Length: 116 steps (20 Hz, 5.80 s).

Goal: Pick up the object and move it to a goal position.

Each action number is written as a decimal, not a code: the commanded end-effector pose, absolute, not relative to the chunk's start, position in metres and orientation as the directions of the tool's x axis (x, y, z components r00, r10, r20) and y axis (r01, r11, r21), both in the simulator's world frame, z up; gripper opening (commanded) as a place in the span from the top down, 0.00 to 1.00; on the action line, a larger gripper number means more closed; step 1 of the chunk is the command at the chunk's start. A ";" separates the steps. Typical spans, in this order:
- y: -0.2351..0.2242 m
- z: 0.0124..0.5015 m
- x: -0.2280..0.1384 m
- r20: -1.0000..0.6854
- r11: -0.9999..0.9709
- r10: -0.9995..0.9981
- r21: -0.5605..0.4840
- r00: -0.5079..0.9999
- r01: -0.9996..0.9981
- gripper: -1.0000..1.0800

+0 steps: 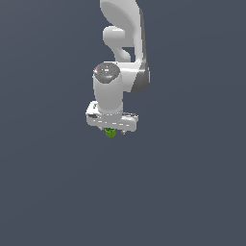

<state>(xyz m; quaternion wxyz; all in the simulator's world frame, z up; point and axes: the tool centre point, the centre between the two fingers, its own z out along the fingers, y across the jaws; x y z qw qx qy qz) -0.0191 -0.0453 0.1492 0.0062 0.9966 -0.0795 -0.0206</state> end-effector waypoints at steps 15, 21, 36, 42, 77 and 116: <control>-0.051 0.126 -0.045 -0.025 -0.817 -0.577 0.015 0.816 -0.577 0.04; -0.054 0.118 -0.056 -0.020 -0.700 -0.714 0.014 0.700 -0.714 0.04; -0.064 0.100 -0.083 -0.006 -0.326 -0.945 0.006 0.326 -0.945 0.04; -0.067 0.095 -0.091 -0.002 -0.209 -0.978 0.003 0.209 -0.978 0.04; -0.069 0.042 -0.097 0.000 -0.132 -0.991 0.000 0.132 -0.991 1.00; 0.087 0.174 -0.102 0.002 -0.132 -0.991 0.000 0.132 -0.991 1.00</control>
